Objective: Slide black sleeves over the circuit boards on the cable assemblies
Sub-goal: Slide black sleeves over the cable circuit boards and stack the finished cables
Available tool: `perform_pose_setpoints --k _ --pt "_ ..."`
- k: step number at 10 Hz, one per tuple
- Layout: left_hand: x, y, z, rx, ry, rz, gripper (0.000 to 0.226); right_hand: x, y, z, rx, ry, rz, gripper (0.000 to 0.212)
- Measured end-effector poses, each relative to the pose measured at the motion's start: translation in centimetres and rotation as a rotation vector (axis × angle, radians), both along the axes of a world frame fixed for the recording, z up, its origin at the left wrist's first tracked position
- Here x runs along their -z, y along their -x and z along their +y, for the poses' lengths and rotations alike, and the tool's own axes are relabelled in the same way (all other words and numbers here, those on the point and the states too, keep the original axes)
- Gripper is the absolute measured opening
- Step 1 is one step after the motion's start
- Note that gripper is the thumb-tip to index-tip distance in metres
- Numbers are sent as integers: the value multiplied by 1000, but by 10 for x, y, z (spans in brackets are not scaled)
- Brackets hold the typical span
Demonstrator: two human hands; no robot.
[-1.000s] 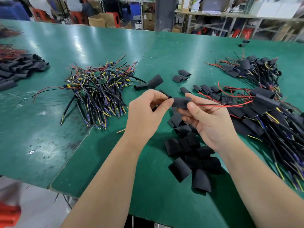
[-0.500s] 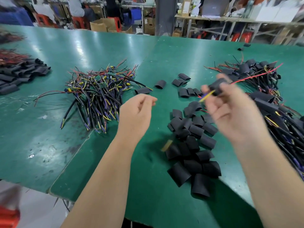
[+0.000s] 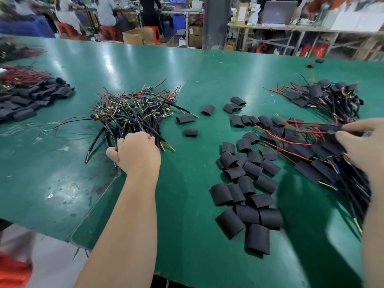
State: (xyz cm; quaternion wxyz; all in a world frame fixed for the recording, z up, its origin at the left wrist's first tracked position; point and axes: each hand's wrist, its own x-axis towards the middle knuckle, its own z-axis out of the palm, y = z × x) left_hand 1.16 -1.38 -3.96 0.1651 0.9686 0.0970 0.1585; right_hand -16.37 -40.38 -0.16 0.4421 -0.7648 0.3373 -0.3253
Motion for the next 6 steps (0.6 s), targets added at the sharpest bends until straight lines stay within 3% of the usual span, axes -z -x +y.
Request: perform_pose_setpoints --k 1,2,3,4,5,6 --pt "-1 -5 4 -35 56 -23 24 -22 -11 68 15 334 162 21" --pt "-2 -7 5 -48 108 -49 19 -33 -11 93 119 448 135 28" --pt "-10 -9 6 -68 40 -25 35 -32 -16 115 102 548 66 20" --pt "-23 -9 4 -39 78 -88 29 -29 -20 122 57 586 33 18" --pt "-34 -9 -19 135 20 -123 30 -24 -26 132 7 602 25 17" --pt "-35 -14 -55 383 -63 -77 45 -19 -30 134 -61 603 18 17"
